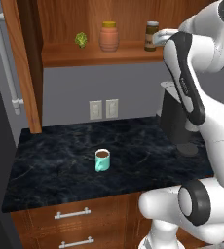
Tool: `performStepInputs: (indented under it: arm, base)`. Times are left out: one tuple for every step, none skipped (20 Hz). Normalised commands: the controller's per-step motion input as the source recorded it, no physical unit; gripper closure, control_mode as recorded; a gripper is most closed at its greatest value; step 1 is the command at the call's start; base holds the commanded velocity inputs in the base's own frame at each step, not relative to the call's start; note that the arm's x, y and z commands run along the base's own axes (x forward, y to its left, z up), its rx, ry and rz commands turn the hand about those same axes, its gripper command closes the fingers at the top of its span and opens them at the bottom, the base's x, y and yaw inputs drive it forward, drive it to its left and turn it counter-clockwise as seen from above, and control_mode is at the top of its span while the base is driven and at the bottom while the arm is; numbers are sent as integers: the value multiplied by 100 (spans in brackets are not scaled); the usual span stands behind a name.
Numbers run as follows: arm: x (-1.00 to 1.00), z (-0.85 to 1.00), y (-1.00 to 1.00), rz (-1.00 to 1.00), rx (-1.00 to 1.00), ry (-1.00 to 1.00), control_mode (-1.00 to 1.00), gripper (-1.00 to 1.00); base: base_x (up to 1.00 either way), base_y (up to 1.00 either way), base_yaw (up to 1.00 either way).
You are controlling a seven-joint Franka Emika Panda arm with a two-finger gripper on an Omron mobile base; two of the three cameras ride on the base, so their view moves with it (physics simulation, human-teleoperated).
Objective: Pick the cinnamon and honey bottle from the cabinet and place them next to the mug.
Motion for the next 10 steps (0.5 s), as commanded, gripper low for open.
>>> performStepInputs:
  arm:
    - [62, -11, 0, -12, -2, 4, -100, -100]
    - [71, -10, -5, -10, -1, 4, -100, -100]
    - [69, -8, -3, -8, -1, 3, -100, -100]
    - [69, -4, -3, -6, 0, 2, -100, -100]
    - [65, 0, -6, -3, 0, 2, -100, -100]
    - [59, 0, -4, -2, 0, 2, -100, -100]
    - [47, 0, -15, 0, 0, 0, -100, -100]
    - [43, 0, -15, 0, 0, 0, -100, -100]
    - [40, 0, -18, 0, 0, 0, -100, -100]
    - [36, 0, -19, 0, 0, 0, -100, -100]
  base:
    - [0, 0, 0]
    - [0, 0, 0]
    - [0, 0, 0]
    - [0, 0, 0]
    - [0, 0, 0]
    - [0, 0, 0]
    - [0, 0, 0]
    - [0, 0, 0]
    - [0, 0, 0]
    - [0, 0, 0]
